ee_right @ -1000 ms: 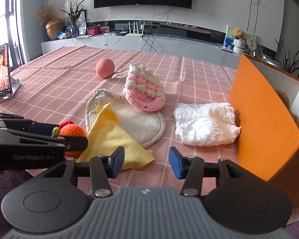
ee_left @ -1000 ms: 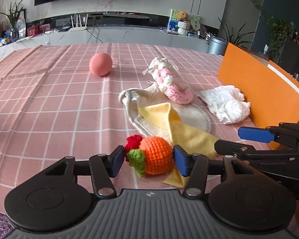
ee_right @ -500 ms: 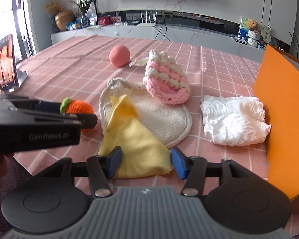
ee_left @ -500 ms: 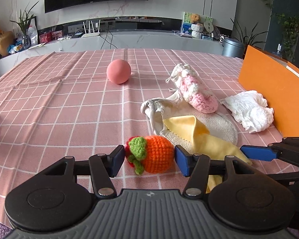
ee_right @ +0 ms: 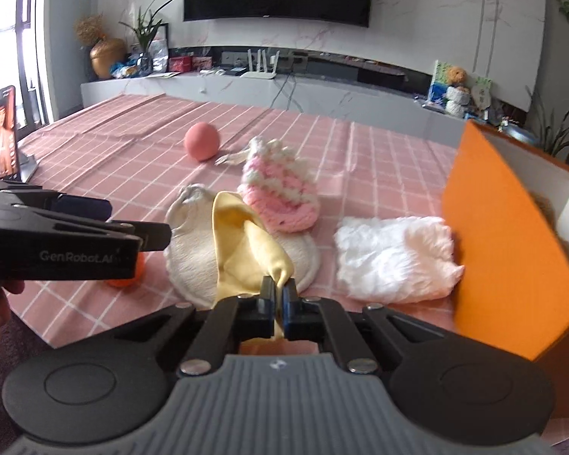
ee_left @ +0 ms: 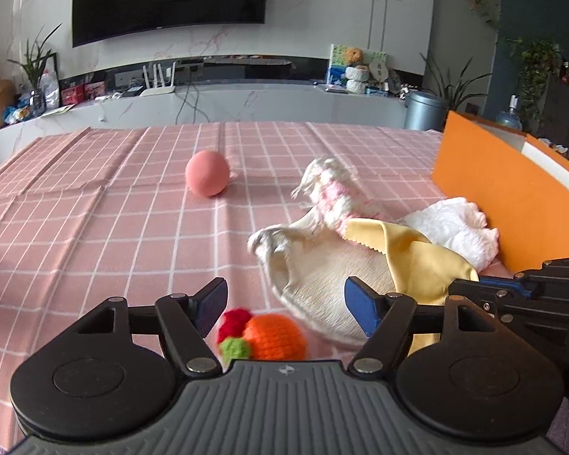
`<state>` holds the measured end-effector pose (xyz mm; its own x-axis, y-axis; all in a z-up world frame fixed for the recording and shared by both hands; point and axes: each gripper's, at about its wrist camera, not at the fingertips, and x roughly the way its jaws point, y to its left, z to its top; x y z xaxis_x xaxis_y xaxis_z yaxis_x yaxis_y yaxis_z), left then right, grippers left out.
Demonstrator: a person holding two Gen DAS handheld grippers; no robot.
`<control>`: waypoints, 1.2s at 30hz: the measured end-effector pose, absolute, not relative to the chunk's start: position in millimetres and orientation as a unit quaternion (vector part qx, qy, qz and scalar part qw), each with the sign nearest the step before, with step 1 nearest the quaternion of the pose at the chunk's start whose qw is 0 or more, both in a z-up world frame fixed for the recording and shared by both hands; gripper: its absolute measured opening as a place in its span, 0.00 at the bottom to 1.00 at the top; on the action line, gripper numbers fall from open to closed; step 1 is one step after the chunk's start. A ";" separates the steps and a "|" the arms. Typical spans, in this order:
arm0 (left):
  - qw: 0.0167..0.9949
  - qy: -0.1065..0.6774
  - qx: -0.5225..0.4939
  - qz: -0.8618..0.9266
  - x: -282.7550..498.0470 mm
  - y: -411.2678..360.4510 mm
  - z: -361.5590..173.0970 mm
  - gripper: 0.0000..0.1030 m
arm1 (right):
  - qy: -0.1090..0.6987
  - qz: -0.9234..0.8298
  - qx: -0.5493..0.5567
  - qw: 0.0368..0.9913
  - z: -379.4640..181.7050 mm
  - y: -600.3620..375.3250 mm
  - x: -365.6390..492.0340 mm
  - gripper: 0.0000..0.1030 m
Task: Organize soft objects
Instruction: 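Grasp the pink-white knitted pouch with the left tool while the right tool grasps the yellow cloth, then carry the knitted pouch and yellow cloth into the orange box and release both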
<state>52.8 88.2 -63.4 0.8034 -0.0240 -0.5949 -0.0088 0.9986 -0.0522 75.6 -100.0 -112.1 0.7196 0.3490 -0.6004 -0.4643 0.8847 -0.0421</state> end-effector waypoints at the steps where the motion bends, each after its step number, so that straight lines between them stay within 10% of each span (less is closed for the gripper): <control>1: 0.949 0.314 -0.028 -0.013 55.2 86.4 -60.9 0.80 | 0.300 0.213 -0.095 0.925 -110.0 -102.4 77.6 0.01; 36: 0.944 0.321 -0.070 -0.030 149.2 56.4 -48.5 0.25 | 0.294 0.166 -0.025 0.941 -100.7 -121.8 173.6 0.01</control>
